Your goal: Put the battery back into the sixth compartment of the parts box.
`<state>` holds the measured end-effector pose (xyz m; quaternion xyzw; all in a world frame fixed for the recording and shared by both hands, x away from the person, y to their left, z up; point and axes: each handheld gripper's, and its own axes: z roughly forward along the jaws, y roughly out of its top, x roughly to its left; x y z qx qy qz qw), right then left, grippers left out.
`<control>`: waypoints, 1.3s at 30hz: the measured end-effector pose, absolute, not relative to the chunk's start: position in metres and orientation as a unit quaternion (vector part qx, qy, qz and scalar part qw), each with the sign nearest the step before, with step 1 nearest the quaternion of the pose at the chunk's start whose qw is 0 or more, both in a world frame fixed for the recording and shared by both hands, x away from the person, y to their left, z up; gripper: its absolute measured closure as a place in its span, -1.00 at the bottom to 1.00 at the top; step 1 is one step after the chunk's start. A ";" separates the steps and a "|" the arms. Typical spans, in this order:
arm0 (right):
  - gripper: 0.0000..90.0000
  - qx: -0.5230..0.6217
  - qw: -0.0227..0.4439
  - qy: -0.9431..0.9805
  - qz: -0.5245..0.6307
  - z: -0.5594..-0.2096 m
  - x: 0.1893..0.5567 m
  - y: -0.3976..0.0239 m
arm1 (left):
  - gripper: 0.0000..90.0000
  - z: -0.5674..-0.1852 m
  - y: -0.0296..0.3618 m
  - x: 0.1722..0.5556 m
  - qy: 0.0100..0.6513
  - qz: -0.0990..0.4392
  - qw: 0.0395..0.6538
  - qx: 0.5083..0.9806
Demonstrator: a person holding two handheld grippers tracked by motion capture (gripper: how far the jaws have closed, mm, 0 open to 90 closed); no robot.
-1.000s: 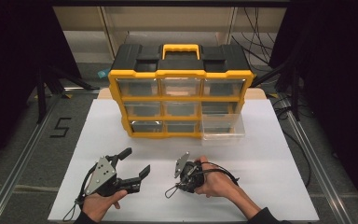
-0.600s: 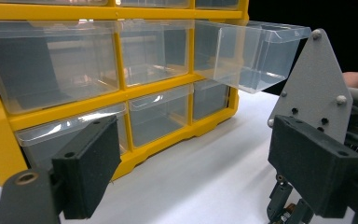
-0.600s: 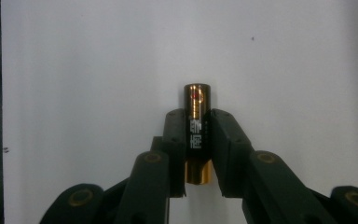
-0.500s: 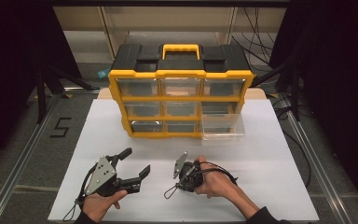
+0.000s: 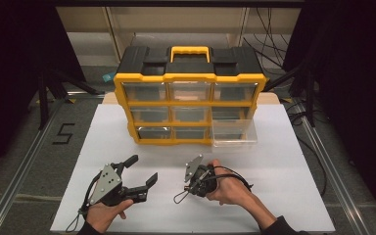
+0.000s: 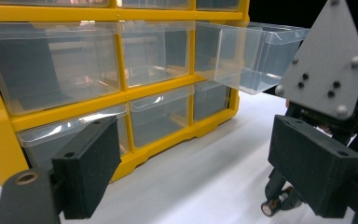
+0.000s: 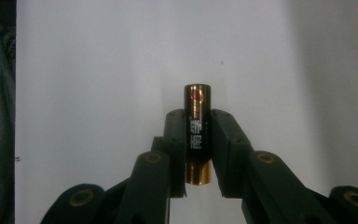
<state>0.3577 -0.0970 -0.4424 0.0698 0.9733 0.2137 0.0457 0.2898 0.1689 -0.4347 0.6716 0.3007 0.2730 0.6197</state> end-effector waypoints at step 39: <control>0.71 0.097 0.130 0.927 0.337 -0.366 0.357 -0.130 | -0.64 -0.434 0.169 0.290 0.300 0.274 0.621 0.671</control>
